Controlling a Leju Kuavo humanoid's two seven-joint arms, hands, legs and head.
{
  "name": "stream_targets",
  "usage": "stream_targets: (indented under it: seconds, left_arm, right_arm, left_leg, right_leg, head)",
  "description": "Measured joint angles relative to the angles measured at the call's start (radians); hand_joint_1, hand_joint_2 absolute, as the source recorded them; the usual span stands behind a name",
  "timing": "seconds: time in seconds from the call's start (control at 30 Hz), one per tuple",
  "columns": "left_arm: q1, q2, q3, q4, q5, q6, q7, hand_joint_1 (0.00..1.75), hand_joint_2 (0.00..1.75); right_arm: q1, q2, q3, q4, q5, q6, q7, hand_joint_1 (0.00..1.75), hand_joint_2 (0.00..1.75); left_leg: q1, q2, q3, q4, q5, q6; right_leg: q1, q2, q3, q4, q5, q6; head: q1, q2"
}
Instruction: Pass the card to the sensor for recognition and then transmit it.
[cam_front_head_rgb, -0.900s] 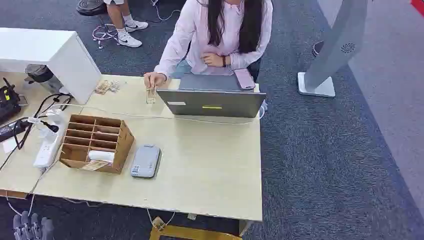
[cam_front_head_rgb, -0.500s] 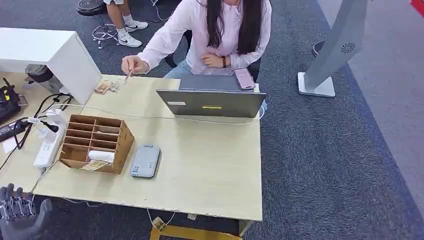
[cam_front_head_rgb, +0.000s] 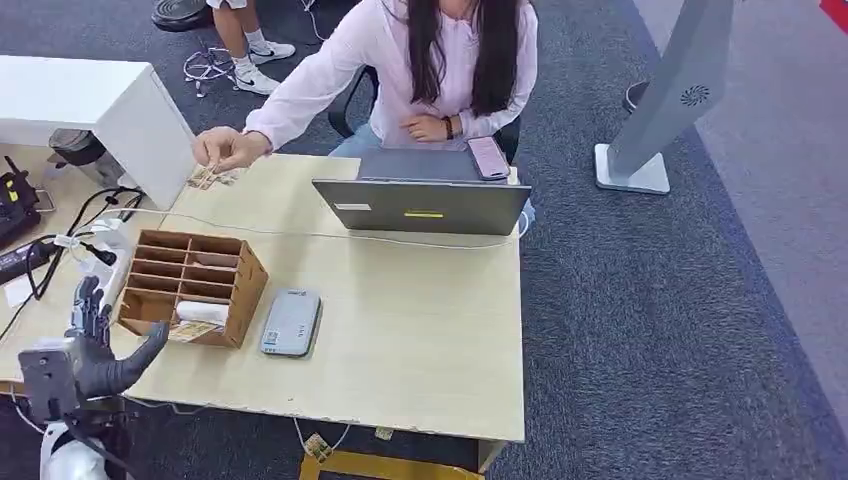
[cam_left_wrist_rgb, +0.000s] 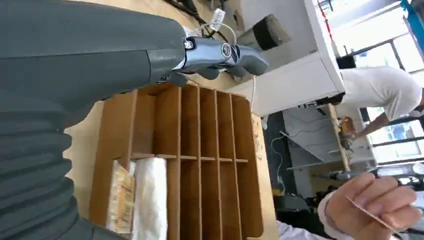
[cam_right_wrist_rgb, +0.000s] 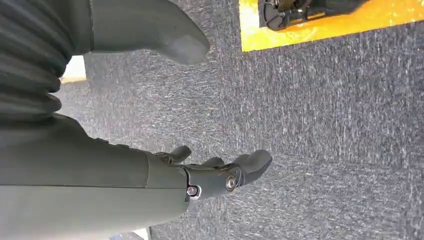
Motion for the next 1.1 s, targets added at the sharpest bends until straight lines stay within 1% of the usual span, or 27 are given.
stream_targets:
  seconds: [0.47, 0.67, 0.77, 0.93, 0.97, 1.1]
  left_arm:
    - [-0.169, 0.158, -0.216, 0.103, -0.366, 0.168, 0.154, 0.0, 1.75]
    - [-0.203, 0.239, -0.307, 0.132, -0.525, 0.257, 0.226, 0.0, 1.75]
    - [-0.214, 0.287, -0.348, 0.148, -0.603, 0.308, 0.263, 0.0, 1.75]
    - [-0.225, 0.351, -0.389, 0.169, -0.727, 0.393, 0.318, 0.0, 1.75]
    - [-0.227, 0.357, -0.393, 0.172, -0.742, 0.405, 0.325, 0.0, 1.75]
    - [-0.23, 0.38, -0.405, 0.182, -0.757, 0.416, 0.335, 0.0, 1.75]
  right_arm:
    - [-0.007, 0.008, 0.039, 0.005, 0.048, 0.043, 0.01, 0.0, 1.75]
    - [-0.012, 0.014, 0.06, 0.007, 0.077, 0.066, 0.01, 0.0, 1.75]
    - [-0.013, 0.018, 0.073, 0.01, 0.096, 0.077, 0.014, 0.0, 1.75]
    - [-0.015, 0.023, 0.088, 0.013, 0.126, 0.103, 0.025, 0.0, 1.75]
    - [-0.015, 0.024, 0.09, 0.013, 0.13, 0.108, 0.026, 0.0, 1.75]
    - [-0.016, 0.026, 0.103, 0.014, 0.146, 0.105, 0.024, 0.0, 1.75]
  left_leg:
    - [0.0, 0.0, 0.0, 0.0, 0.0, 0.0]
    - [0.0, 0.0, 0.0, 0.0, 0.0, 0.0]
    - [0.0, 0.0, 0.0, 0.0, 0.0, 0.0]
    - [0.0, 0.001, 0.0, 0.0, 0.0, 0.0]
    - [0.0, 0.001, 0.0, 0.0, 0.0, 0.0]
    - [0.0, 0.001, 0.0, 0.0, 0.0, 0.0]
  right_leg:
    - [0.0, 0.0, 0.0, 0.0, 0.0, 0.0]
    - [0.0, 0.001, 0.0, 0.0, 0.0, 0.0]
    - [0.0, 0.001, 0.0, 0.0, 0.0, 0.0]
    - [0.0, 0.001, 0.0, 0.0, 0.0, 0.0]
    - [0.0, 0.001, 0.0, 0.0, 0.0, 0.0]
    - [0.0, 0.001, 0.0, 0.0, 0.0, 0.0]
  head:
    - [-0.001, 0.0]
    - [0.0, 0.0]
    - [0.0, 0.0]
    - [0.0, 0.0]
    - [0.0, 0.0]
    - [0.0, 0.0]
